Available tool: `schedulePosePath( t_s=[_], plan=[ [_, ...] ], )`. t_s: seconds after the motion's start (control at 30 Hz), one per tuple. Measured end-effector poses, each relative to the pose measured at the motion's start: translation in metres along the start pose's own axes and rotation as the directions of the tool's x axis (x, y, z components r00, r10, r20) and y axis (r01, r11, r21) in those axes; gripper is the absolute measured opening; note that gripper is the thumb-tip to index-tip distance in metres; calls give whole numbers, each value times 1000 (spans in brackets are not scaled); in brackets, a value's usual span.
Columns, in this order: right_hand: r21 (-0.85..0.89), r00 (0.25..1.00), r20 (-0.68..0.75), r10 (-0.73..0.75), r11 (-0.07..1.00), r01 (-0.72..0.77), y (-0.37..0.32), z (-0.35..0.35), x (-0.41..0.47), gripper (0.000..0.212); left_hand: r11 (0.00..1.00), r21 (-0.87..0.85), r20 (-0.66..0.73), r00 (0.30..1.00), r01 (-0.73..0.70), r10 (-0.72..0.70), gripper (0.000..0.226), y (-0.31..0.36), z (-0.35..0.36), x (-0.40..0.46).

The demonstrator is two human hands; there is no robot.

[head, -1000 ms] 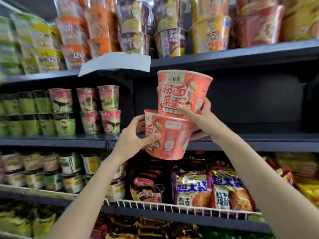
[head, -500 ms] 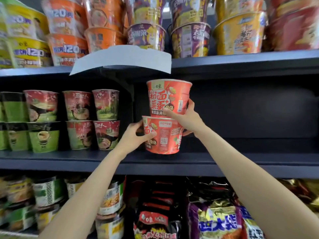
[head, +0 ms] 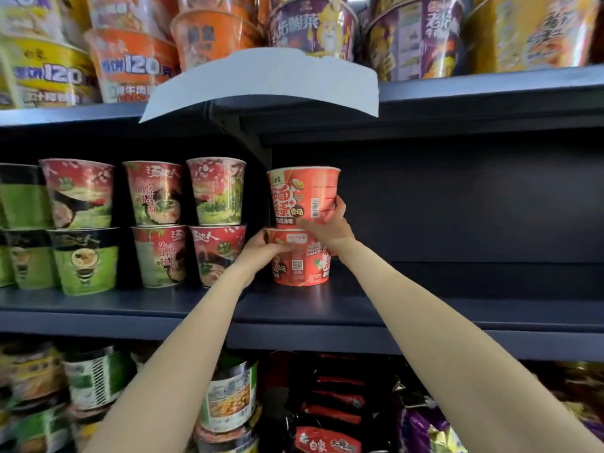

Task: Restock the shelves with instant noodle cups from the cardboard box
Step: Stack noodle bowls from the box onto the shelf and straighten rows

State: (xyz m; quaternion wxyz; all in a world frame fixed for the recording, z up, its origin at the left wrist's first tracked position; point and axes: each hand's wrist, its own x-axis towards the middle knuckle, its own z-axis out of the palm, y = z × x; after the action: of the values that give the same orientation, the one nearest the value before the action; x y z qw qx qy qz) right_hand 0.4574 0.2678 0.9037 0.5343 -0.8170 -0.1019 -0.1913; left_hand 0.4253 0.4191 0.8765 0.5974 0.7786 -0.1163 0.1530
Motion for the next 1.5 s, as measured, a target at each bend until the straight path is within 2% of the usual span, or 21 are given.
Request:
schedulePosePath(
  t_s=[0.1,0.17,0.23,0.3,0.4,0.47,0.57,0.67,0.73,0.8,0.87,0.97,1.07,1.13,1.2,1.3,1.4,1.5],
  plan=[
    [78,997,79,9,997,-15,2,9,8,111,1000,-24,-30,1000,10,-11,27,2,1,3],
    [116,992,123,11,993,-25,3,8,7,108,999,37,-126,992,0,4,35,2,0,3],
    [97,992,123,-38,995,26,2,1,-5,90,987,158,-194,980,-10,41,52,4,0,-4],
    [23,985,75,-156,988,154,1,-11,-27,66,976,214,-263,960,-36,93,62,9,2,-19],
    [-135,926,-19,-378,918,372,4,-33,-70,52,941,208,-340,882,-267,325,40,21,15,-58],
    [-192,887,-61,-458,878,440,10,-49,-101,43,884,210,-369,804,-417,467,25,26,32,-86],
    [-233,833,-178,-523,845,481,25,-81,-152,31,792,206,-362,707,-574,607,17,28,66,-131],
    [-308,730,-309,-610,790,530,52,-117,-213,21,704,219,-317,633,-676,706,16,18,104,-181],
    [-359,682,-371,-630,775,521,81,-140,-258,19,660,238,-243,614,-713,751,17,2,133,-218],
    [-392,683,-382,-622,779,490,120,-162,-307,19,652,245,-124,643,-718,755,17,-23,164,-256],
    [-425,743,-328,-583,794,435,166,-181,-359,18,694,245,39,722,-677,691,18,-53,197,-299],
    [-473,871,-196,-450,822,318,239,-203,-444,17,780,284,321,822,-558,471,17,-102,241,-366],
    [-489,981,-79,-176,865,116,304,-216,-529,24,862,358,519,844,-359,136,21,-141,283,-431],
    [-488,996,-45,79,868,-91,346,-219,-584,30,906,387,569,817,-172,-88,25,-163,312,-470],
    [-500,941,0,339,815,-293,388,-222,-634,35,910,411,593,776,-61,-216,28,-186,340,-504],
    [-562,768,47,639,652,-509,438,-231,-687,43,878,469,600,694,99,-399,29,-226,378,-543],
    [-552,658,44,752,567,-611,475,-239,-722,36,747,610,513,585,266,-628,23,-276,404,-572],
    [-500,575,43,817,516,-696,516,-235,-745,36,604,714,417,476,355,-774,18,-334,424,-593]
  ],
)
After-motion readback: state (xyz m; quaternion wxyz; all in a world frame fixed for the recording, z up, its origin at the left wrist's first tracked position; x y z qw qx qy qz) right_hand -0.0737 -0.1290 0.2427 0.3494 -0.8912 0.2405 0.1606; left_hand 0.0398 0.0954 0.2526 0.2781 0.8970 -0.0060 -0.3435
